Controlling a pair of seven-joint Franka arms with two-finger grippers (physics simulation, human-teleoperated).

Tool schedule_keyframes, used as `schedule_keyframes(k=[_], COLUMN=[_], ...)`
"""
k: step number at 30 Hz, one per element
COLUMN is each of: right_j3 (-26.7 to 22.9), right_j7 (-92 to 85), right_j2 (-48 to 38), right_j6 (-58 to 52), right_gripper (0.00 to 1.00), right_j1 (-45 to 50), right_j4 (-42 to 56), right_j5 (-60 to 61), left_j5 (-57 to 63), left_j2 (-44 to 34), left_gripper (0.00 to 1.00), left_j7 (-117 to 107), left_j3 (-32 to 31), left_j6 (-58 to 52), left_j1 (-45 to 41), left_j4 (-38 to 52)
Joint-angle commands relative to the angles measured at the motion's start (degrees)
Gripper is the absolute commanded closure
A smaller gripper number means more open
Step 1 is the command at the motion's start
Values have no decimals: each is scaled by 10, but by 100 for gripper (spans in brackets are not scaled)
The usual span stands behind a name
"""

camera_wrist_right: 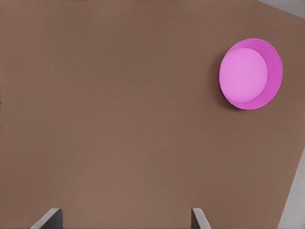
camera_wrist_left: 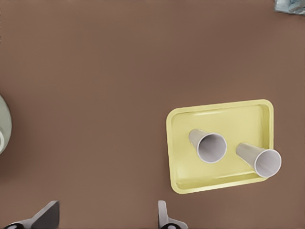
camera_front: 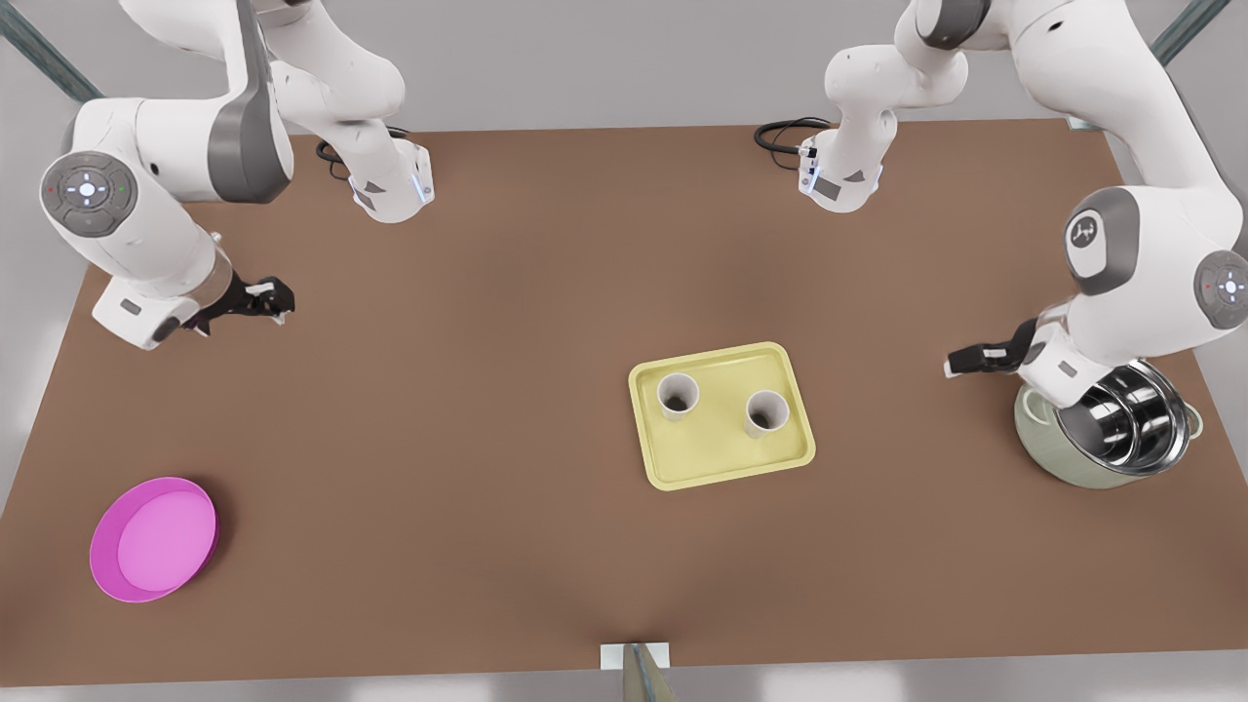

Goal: Use the left arm to pick up the white IKEA cup from the tray and place it on the middle-left position; use the right arm to pick up the white IKEA cup from the tray and place it on the middle-right position

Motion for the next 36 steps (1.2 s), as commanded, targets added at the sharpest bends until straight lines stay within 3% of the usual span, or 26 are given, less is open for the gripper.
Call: schedule_keyframes(k=[1, 4, 9, 11, 15, 22, 25, 36], right_j3=[-1, 20, 22, 22, 23, 23, 26, 27], right_j7=[-76, -75, 396, 548, 669, 708, 748, 752], right_j2=[3, 48, 207, 260, 309, 362, 392, 443], right_j6=[46, 47, 156, 197, 282, 354, 435, 457], right_gripper=[0, 0, 0, 0, 0, 0, 0, 0], right_j1=[-24, 0, 245, 298, 329, 350, 371, 388], right_j4=[1, 7, 52, 70, 88, 125, 142, 171], right_j5=[19, 20, 20, 20, 20, 20, 20, 20], left_j5=[1, 33, 37, 37, 37, 38, 38, 38], left_j2=[-2, -1, -2, -2, -1, -1, -1, 0], left_gripper=[0, 0, 0, 0, 0, 0, 0, 0], left_j7=[-27, -27, -22, -22, -22, -23, -23, -23], left_j3=[-2, -1, 1, 1, 1, 0, 0, 0], left_j6=[65, 38, 23, 21, 21, 21, 21, 21], left_j1=[-5, -19, -18, -18, -18, -19, -19, -20], left_j4=[2, -1, -3, -3, -3, -4, -4, -5])
